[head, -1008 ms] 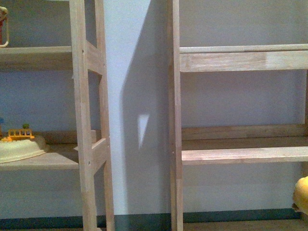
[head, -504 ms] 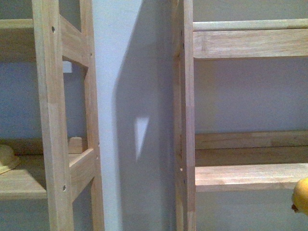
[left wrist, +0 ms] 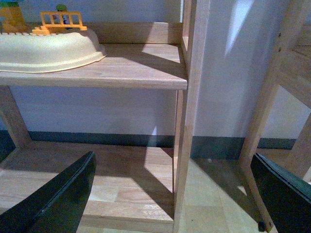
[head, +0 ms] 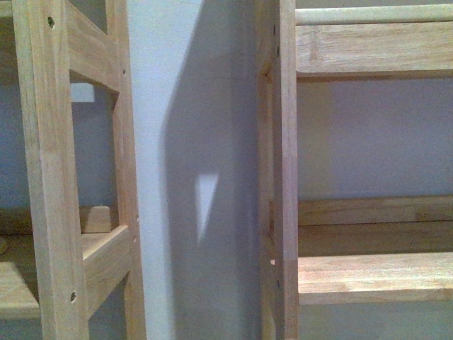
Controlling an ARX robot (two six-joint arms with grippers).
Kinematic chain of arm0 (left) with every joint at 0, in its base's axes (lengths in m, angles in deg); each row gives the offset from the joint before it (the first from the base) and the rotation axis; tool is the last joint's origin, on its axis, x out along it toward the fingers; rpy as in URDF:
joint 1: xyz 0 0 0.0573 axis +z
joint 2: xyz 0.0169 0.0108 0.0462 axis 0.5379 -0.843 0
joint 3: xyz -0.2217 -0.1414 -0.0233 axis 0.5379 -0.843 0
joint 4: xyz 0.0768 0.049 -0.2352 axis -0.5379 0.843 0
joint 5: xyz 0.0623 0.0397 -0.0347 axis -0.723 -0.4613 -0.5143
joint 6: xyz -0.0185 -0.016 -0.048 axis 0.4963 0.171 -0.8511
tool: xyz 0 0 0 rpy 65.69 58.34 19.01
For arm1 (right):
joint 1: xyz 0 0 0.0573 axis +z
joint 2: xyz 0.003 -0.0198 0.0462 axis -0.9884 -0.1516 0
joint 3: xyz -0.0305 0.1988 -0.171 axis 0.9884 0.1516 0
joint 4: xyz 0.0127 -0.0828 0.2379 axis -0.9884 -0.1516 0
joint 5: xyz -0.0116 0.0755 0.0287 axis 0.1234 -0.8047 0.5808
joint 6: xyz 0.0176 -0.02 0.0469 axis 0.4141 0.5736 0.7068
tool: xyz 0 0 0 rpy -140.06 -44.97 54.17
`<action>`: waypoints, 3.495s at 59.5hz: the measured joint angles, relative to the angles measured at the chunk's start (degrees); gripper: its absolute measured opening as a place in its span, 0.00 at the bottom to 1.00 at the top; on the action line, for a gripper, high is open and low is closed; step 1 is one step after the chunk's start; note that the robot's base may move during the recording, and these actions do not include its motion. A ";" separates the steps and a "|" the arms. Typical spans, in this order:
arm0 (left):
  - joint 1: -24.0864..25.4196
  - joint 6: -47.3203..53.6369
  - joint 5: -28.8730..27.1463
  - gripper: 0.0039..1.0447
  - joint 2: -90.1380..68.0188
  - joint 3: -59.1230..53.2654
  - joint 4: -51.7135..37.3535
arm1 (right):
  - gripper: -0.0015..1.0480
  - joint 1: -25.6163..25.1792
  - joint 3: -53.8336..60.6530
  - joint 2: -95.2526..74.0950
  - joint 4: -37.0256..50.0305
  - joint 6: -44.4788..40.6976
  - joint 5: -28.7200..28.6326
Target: Put away toys
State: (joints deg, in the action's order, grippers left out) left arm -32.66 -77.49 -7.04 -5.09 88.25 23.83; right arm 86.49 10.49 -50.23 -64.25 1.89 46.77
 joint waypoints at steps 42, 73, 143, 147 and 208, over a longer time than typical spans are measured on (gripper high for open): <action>0.00 0.00 0.00 0.94 0.00 0.00 0.00 | 0.07 12.74 -38.18 -21.68 13.22 -19.91 6.86; 0.00 0.00 -0.02 0.94 0.00 0.00 0.00 | 0.07 -4.92 -66.99 -49.42 11.82 -5.03 -14.60; 0.00 0.00 0.00 0.94 0.00 0.00 0.00 | 0.07 -5.55 -106.66 -89.55 -2.05 22.36 -24.39; 0.00 0.00 0.00 0.94 0.00 0.00 0.00 | 0.07 -5.33 -107.01 -89.74 -2.56 22.64 -24.33; 0.00 0.00 0.00 0.94 0.00 0.00 0.02 | 0.94 -5.46 -104.89 -87.86 3.48 15.54 -20.35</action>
State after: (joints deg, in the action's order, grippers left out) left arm -32.66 -77.49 -7.04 -5.09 88.25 23.85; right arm 81.03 -94.40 -138.09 -60.77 17.43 26.42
